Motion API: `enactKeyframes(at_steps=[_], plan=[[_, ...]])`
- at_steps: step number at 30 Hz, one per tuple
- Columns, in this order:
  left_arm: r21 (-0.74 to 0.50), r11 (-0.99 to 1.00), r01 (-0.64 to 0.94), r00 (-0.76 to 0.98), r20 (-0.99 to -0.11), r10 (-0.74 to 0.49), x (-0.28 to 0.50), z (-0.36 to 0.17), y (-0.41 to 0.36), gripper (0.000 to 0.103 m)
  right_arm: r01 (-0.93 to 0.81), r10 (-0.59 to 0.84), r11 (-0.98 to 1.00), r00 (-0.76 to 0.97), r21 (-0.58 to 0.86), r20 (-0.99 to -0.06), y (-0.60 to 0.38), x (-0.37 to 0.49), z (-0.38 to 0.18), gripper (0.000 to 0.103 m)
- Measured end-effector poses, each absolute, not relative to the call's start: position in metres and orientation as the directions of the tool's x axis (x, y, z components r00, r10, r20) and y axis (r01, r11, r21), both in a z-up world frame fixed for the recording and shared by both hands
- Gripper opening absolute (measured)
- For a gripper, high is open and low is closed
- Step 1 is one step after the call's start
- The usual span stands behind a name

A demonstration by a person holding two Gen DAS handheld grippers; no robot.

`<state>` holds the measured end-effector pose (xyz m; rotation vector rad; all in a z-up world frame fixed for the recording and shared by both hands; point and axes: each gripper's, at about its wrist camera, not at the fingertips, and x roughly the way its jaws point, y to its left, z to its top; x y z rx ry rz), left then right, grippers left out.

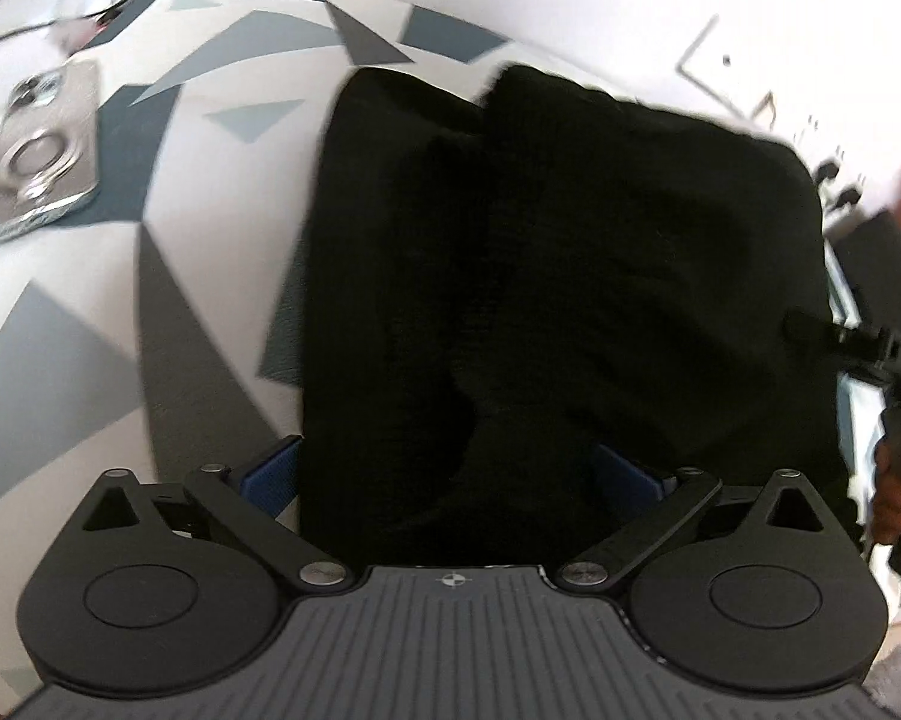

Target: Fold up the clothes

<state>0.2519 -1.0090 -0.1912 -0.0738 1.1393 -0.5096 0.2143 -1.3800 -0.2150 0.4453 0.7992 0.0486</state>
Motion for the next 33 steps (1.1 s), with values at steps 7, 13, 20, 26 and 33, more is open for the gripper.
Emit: enactKeyframes(at_steps=[7, 13, 20, 26, 33], plan=[[-0.201, 0.910, 0.363, 0.342, -0.880, -0.331, 0.243, -0.188, -1.031, 0.088, 0.148, 0.160, 0.913, 0.727, 0.380, -0.668, -1.383, 0.221, -0.208, 0.096], [-0.213, 0.908, 0.361, 0.301, -0.895, -0.329, 0.233, -0.177, -1.034, 0.059, 0.178, 0.148, 0.890, 0.759, 0.420, -0.635, -1.404, 0.245, -0.208, 0.102], [-0.238, 0.922, 0.304, 0.306, -0.893, -0.331, 0.228, -0.177, -1.020, 0.060, 0.135, 0.271, 0.853, 0.712, 0.504, -0.648, -1.403, 0.286, -0.232, 0.102], [-0.218, 0.932, 0.290, 0.309, -0.900, -0.306, 0.224, -0.174, -1.012, 0.060, 0.035, 0.328, 0.893, 0.632, 0.448, -0.702, -1.372, 0.292, -0.236, 0.097], [-0.208, 0.936, 0.283, 0.316, -0.901, -0.296, 0.217, -0.170, -0.998, 0.060, 0.005, 0.338, 0.895, 0.649, 0.447, -0.682, -1.368, 0.278, -0.226, 0.040]])
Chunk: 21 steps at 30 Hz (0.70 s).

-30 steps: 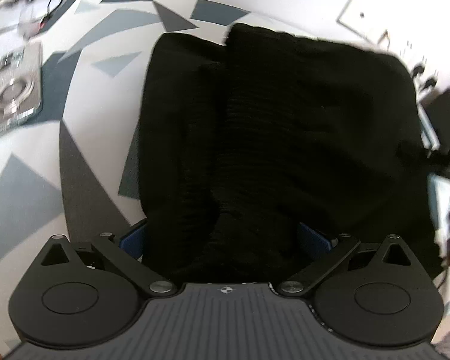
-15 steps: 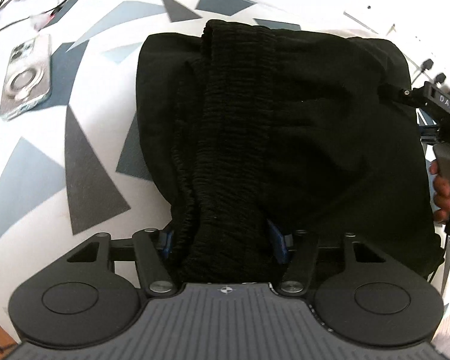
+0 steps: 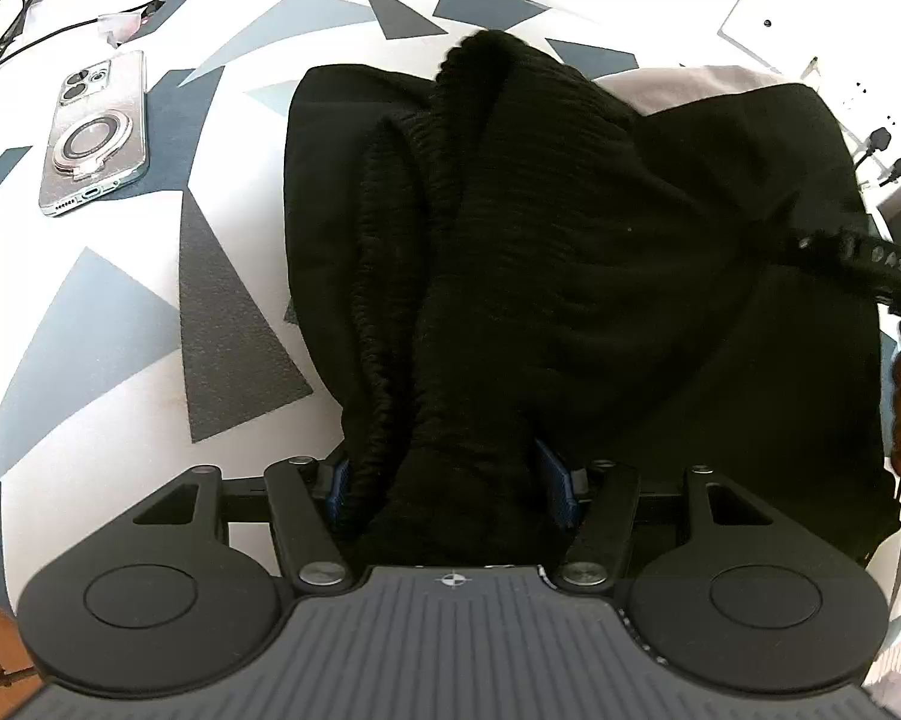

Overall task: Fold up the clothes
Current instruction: 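Grasp the folded black bundle with both grippers and lift it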

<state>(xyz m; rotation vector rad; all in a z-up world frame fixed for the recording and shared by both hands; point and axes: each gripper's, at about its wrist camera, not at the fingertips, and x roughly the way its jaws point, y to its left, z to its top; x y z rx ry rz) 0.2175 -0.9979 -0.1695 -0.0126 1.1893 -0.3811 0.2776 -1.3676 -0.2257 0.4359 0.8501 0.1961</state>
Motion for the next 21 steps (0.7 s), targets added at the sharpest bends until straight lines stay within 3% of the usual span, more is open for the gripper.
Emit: enactKeyframes(at_steps=[2, 5, 7, 8, 9, 11, 14, 16, 18, 20, 21], plan=[[-0.205, 0.935, 0.289, 0.321, -0.900, -0.297, 0.215, -0.168, -0.995, 0.060, 0.038, 0.356, 0.864, 0.658, 0.502, -0.663, -1.374, 0.273, -0.221, 0.033], [-0.195, 0.934, 0.298, 0.324, -0.900, -0.291, 0.209, -0.166, -0.989, 0.060, 0.085, 0.389, 0.815, 0.653, 0.574, -0.649, -1.383, 0.272, -0.220, 0.036], [-0.208, 0.934, 0.289, 0.321, -0.898, -0.300, 0.207, -0.167, -0.982, 0.066, 0.098, 0.358, 0.838, 0.643, 0.536, -0.677, -1.382, 0.277, -0.223, 0.053], [-0.219, 0.934, 0.283, 0.321, -0.896, -0.307, 0.213, -0.168, -0.983, 0.067, 0.101, 0.327, 0.862, 0.639, 0.497, -0.697, -1.380, 0.280, -0.224, 0.073], [-0.229, 0.933, 0.278, 0.321, -0.893, -0.315, 0.219, -0.169, -0.984, 0.068, 0.096, 0.297, 0.885, 0.635, 0.455, -0.713, -1.376, 0.282, -0.224, 0.083], [-0.214, 0.930, 0.298, 0.327, -0.893, -0.310, 0.218, -0.169, -0.985, 0.071, 0.064, 0.292, 0.904, 0.630, 0.423, -0.720, -1.371, 0.289, -0.228, 0.083], [-0.185, 0.921, 0.343, 0.337, -0.891, -0.305, 0.217, -0.169, -0.989, 0.079, 0.067, 0.321, 0.885, 0.630, 0.461, -0.707, -1.368, 0.296, -0.239, 0.096], [-0.169, 0.909, 0.381, 0.340, -0.889, -0.308, 0.215, -0.171, -0.993, 0.091, 0.064, 0.291, 0.902, 0.641, 0.427, -0.710, -1.359, 0.298, -0.239, 0.094], [-0.120, 0.903, 0.412, 0.366, -0.886, -0.284, 0.221, -0.170, -1.012, 0.090, 0.070, 0.279, 0.905, 0.648, 0.420, -0.709, -1.353, 0.298, -0.238, 0.068], [-0.142, 0.896, 0.421, 0.376, -0.872, -0.315, 0.220, -0.164, -1.007, 0.068, 0.078, 0.255, 0.911, 0.666, 0.405, -0.701, -1.344, 0.290, -0.230, 0.057], [-0.153, 0.892, 0.425, 0.380, -0.864, -0.330, 0.220, -0.161, -1.004, 0.049, 0.082, 0.234, 0.918, 0.676, 0.388, -0.698, -1.338, 0.285, -0.225, 0.046]])
